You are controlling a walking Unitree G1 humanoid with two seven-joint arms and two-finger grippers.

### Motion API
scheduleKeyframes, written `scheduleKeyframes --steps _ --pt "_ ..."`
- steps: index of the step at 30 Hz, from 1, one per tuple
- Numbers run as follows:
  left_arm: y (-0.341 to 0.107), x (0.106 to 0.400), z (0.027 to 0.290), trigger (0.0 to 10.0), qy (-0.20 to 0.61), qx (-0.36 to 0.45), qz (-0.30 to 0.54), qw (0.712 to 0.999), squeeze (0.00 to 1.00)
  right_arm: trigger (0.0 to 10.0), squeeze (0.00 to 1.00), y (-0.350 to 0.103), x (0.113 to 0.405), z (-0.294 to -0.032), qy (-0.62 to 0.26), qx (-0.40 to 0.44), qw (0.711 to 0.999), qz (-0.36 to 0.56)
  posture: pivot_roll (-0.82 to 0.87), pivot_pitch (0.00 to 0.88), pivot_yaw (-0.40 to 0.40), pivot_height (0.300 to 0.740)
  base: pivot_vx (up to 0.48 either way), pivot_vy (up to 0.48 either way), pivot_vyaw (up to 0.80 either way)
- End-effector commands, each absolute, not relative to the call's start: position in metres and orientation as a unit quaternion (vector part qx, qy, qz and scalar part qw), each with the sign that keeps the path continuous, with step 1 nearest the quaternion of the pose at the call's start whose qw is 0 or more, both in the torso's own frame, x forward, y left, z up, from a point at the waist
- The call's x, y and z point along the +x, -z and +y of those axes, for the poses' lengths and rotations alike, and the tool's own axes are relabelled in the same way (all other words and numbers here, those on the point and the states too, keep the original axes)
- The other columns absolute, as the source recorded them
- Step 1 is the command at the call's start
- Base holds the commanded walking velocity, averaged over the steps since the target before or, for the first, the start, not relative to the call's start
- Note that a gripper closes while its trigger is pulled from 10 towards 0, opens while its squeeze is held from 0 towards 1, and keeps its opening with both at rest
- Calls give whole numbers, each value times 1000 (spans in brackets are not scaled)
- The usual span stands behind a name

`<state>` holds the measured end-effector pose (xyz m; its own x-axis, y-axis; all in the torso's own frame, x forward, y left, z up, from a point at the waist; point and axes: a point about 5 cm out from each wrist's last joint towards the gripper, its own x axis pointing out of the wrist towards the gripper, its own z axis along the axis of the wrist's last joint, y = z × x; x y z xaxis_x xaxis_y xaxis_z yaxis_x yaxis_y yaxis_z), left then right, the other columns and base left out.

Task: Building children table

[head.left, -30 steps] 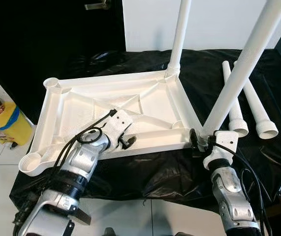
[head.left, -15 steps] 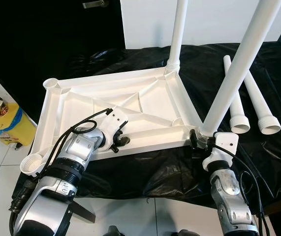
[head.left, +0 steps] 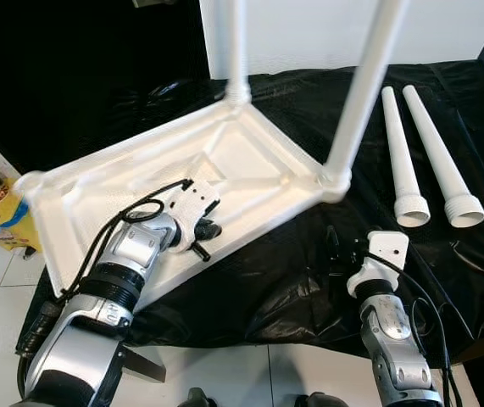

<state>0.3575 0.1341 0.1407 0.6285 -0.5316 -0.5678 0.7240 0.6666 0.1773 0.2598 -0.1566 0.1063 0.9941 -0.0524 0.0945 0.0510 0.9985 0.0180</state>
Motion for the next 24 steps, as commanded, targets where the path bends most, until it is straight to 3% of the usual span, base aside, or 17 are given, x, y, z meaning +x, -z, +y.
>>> scheduleKeyframes --steps 1,5,6,7,8,14,15,22,23,24 --pt "-143 364 149 0 283 202 233 908 0 10000 0 -105 260 -153 24 11 999 -44 50 102 59 740 0 0 0" --pt "-145 364 140 0 285 189 221 913 0 10000 0 -106 260 -153 24 11 999 -45 49 101 57 740 0 0 0" --pt "-144 362 132 4196 293 183 215 914 0 10000 0 -106 261 -153 23 11 999 -46 49 100 56 740 0 0 0" --pt "-144 362 132 4196 293 183 215 914 0 10000 0 -106 261 -153 23 11 999 -46 49 100 56 740 0 0 0" --pt "-144 359 122 10000 309 178 206 911 0 10000 0 -106 261 -152 22 11 999 -46 49 100 54 740 0 0 0" --pt "-144 350 96 10000 353 177 171 903 0 10000 0 -107 263 -150 20 11 999 -47 49 97 49 740 0 0 0" --pt "-144 348 93 10000 359 170 166 902 1000 10000 0 -107 264 -150 19 11 999 -47 48 95 48 740 0 0 0" --pt "-152 346 86 10000 362 153 139 909 1000 10000 0 -107 267 -153 20 8 999 -47 44 91 39 740 0 0 0" --pt "-155 347 86 10000 359 161 123 911 902 10000 0 -108 268 -154 20 7 999 -48 41 89 35 740 0 0 0" --pt "-159 347 86 10000 356 154 109 915 0 10000 0 -108 269 -154 18 6 999 -47 39 87 28 740 0 0 0"
